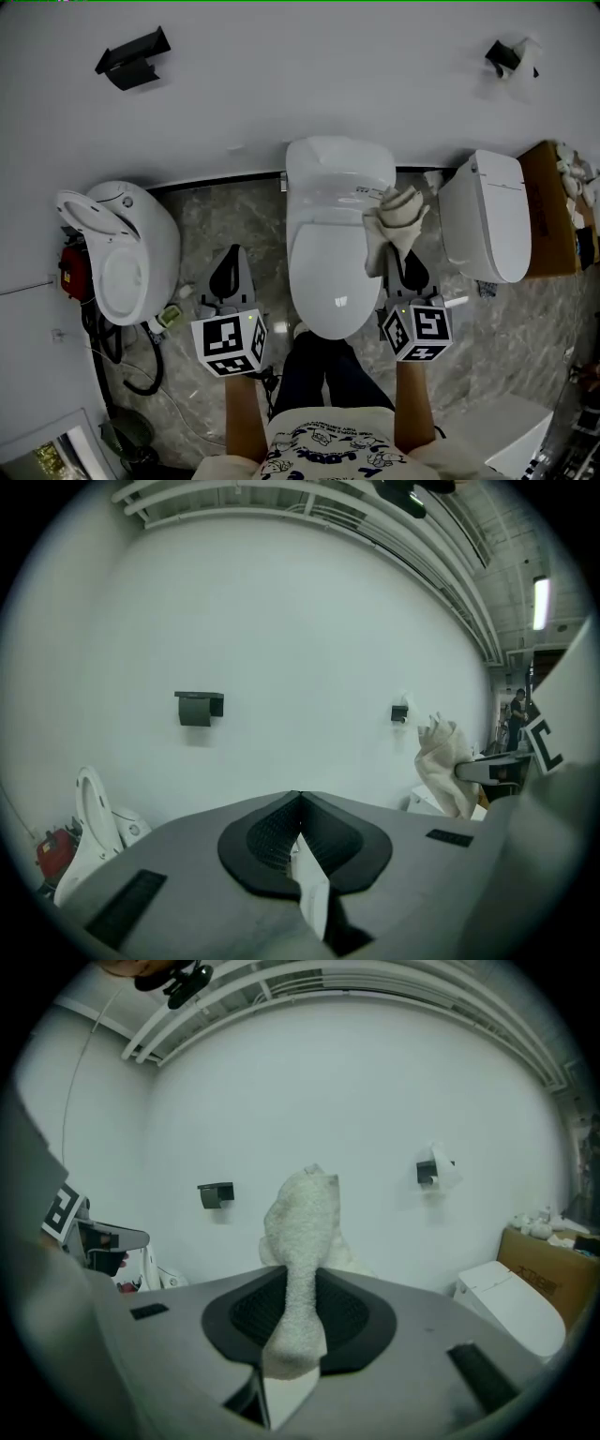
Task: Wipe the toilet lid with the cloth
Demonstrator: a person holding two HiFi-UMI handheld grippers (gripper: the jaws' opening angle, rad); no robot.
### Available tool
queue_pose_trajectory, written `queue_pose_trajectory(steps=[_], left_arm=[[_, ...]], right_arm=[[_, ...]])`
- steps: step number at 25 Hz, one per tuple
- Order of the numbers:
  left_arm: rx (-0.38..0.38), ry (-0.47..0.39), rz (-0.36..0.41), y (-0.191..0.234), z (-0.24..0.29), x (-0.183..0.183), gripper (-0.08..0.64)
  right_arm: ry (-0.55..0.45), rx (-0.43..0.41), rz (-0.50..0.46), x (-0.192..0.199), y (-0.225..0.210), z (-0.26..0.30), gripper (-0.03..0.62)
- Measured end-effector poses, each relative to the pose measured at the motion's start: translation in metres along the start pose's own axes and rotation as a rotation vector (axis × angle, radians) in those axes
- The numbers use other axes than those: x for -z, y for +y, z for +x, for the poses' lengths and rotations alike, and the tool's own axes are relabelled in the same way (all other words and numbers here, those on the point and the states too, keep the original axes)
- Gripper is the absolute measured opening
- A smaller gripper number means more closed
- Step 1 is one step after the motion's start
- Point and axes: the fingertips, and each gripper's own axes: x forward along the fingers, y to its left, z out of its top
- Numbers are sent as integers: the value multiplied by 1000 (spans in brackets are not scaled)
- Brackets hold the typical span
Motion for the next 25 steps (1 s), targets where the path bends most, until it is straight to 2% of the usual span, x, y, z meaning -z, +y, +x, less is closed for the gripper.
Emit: queue_pose_trajectory(steps=[10, 25], left_arm=[[-14, 69, -4, 2, 39, 44, 3], [-40, 231, -25, 36, 81, 164, 3]], right_arm=[[117, -35, -7, 57, -15, 53, 83], [330, -138, -59, 191, 16, 144, 83]])
